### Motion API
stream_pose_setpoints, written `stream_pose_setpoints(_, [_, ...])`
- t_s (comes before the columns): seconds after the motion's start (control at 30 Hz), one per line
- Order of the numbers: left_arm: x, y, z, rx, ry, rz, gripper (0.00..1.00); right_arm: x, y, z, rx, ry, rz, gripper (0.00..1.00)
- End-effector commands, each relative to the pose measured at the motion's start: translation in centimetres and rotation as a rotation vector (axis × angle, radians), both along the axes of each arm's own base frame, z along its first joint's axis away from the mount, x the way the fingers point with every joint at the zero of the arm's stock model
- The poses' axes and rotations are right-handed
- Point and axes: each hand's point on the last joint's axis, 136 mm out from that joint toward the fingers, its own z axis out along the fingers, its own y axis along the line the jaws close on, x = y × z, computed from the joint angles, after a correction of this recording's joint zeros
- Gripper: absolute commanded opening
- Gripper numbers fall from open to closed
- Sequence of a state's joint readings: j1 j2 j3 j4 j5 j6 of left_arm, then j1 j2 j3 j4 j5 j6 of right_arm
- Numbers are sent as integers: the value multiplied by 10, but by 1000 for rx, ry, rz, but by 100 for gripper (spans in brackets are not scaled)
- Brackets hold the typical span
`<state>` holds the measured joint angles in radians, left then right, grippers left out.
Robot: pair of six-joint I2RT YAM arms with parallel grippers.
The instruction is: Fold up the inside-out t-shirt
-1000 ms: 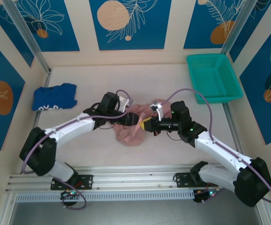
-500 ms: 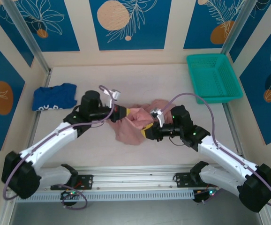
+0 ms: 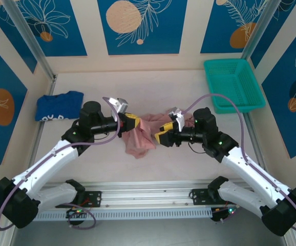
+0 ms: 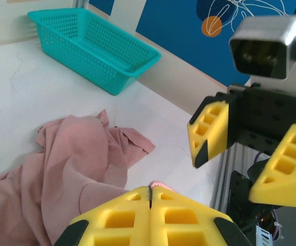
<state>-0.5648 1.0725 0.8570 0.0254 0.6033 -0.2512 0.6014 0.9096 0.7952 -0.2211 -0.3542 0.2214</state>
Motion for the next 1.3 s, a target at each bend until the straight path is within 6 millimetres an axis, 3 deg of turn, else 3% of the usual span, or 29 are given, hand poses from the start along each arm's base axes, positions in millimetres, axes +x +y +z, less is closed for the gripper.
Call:
stream_pose_setpoints(0.0, [0, -1, 13, -16, -38, -26, 0, -1, 5, -6, -65, -53, 10, 68])
stream_pose_setpoints(0.17, [0, -3, 13, -19, -12, -34, 0, 7, 13, -12, -162, -179, -50, 73])
stream_pose_setpoints(0.47, [-3, 0, 14, -16, 7, -28, 0, 29, 43, -29, -304, -284, -104, 71])
stream_pose_setpoints(0.5, [-3, 0, 14, -14, 6, -27, 0, 32, 43, -31, -307, -279, -116, 66])
stream_pose_setpoints(0.57, [-3, 3, 10, 0, 5, -13, 0, 35, 44, -27, -276, -257, -122, 40])
stream_pose_setpoints(0.67, [7, 11, -3, 50, 7, 63, 0, 24, 52, -15, -150, -164, -34, 6])
stream_pose_setpoints(0.7, [14, 16, -9, 78, 13, 112, 0, 19, 57, -10, -99, -125, 4, 0])
stream_pose_setpoints(0.77, [39, 40, -31, 179, 42, 307, 0, 12, 66, -5, -19, -44, 54, 0])
stream_pose_setpoints(0.83, [60, 70, -54, 298, 87, 511, 7, 9, 76, -2, 43, 40, 76, 0])
stream_pose_setpoints(0.9, [63, 85, -71, 377, 124, 584, 13, 13, 85, -2, 109, 129, 63, 0])
stream_pose_setpoints(1.0, [55, 94, -87, 425, 180, 606, 30, 28, 99, -11, 174, 273, -7, 0])
stream_pose_setpoints(1.13, [36, 127, -102, 484, 274, 735, 47, 46, 113, -24, 184, 351, -81, 0])
stream_pose_setpoints(1.2, [22, 128, -107, 473, 321, 713, 52, 50, 117, -28, 179, 356, -90, 0])
stream_pose_setpoints(1.27, [7, 118, -112, 425, 389, 644, 56, 53, 117, -34, 166, 357, -97, 0])
